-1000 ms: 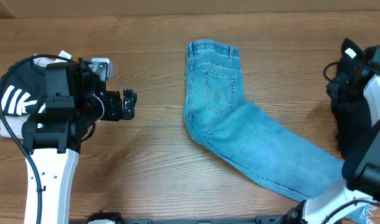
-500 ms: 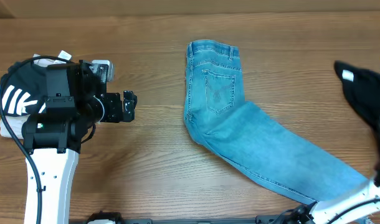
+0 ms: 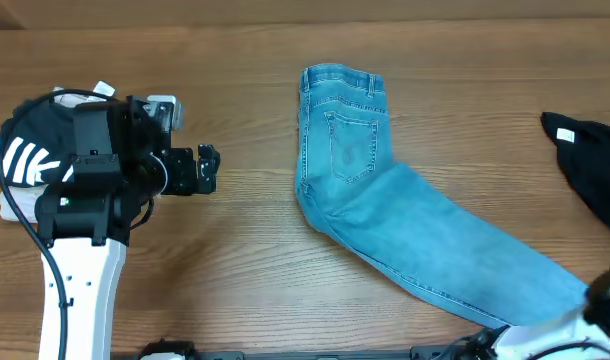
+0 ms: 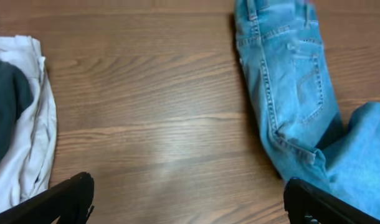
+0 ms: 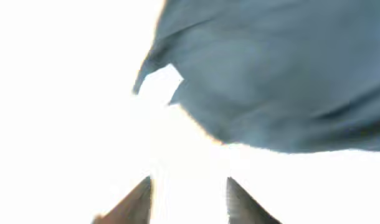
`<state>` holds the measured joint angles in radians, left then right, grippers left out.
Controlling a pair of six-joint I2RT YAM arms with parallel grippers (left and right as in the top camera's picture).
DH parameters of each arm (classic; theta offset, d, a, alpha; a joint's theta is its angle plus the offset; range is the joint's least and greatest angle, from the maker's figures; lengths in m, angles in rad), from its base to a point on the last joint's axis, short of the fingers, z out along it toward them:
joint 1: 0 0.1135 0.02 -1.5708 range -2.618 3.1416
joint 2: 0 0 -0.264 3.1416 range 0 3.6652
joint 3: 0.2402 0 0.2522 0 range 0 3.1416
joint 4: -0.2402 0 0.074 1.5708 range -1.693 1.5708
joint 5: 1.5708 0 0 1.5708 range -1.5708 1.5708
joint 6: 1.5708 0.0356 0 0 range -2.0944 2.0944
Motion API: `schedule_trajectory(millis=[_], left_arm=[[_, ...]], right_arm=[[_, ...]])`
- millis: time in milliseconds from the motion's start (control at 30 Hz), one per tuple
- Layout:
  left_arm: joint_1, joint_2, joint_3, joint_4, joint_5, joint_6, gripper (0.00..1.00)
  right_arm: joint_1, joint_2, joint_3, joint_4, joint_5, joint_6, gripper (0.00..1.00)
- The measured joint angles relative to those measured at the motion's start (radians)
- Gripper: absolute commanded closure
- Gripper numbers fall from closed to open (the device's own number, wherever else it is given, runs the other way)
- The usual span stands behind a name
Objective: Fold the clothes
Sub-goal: 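Drag the jeans leftward to the table center and release, then grasp the jeans waistband with the left gripper, pull it left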
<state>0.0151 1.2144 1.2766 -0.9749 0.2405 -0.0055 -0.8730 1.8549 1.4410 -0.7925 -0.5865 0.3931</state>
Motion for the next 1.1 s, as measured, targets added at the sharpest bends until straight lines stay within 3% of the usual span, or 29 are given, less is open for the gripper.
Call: schedule_trajectory(millis=[200,300,400,533,733,767,800,833,867,900,1000,1100], left_arm=[[-0.039,0.142,0.006,0.079,0.046,-0.003,0.07],[-0.101,0.259,0.006,0.135,0.051,0.002,0.0],[-0.192,0.375,0.006,0.215,0.056,0.021,0.0],[-0.278,0.517,0.009,0.439,0.059,0.025,0.02],[-0.342,0.743,0.012,0.704,0.093,-0.079,0.05],[-0.343,0.767,0.011,0.724,0.106,-0.094,0.12],[-0.346,0.797,0.011,0.763,0.127,-0.113,0.26],[-0.348,0.807,0.012,0.771,0.136,-0.133,0.53],[-0.348,0.837,0.011,0.789,0.16,-0.157,0.71],[-0.348,0.845,0.011,0.79,0.168,-0.17,0.96],[-0.343,0.849,0.013,0.785,0.179,-0.202,0.96],[-0.311,0.839,0.031,0.661,0.104,-0.317,0.96]], right_arm=[[0.299,-0.117,0.018,-0.183,-0.068,-0.13,0.36],[0.455,-0.114,0.018,-0.203,-0.069,-0.219,0.35],[0.602,-0.114,0.018,-0.224,-0.042,-0.272,0.34],[0.688,-0.114,0.018,-0.251,-0.003,-0.294,0.34],[0.71,-0.113,0.018,-0.331,0.019,-0.302,0.34],[0.71,-0.113,0.018,-0.342,0.022,-0.302,0.34],[0.71,-0.113,0.018,-0.353,0.027,-0.303,0.34],[0.71,-0.113,0.018,-0.361,0.041,-0.304,0.34],[0.71,-0.113,0.018,-0.365,0.046,-0.304,0.34],[0.71,-0.113,0.018,-0.368,0.054,-0.304,0.34],[0.71,-0.113,0.018,-0.37,0.069,-0.304,0.34],[0.71,-0.113,0.018,-0.374,0.098,-0.305,0.33]])
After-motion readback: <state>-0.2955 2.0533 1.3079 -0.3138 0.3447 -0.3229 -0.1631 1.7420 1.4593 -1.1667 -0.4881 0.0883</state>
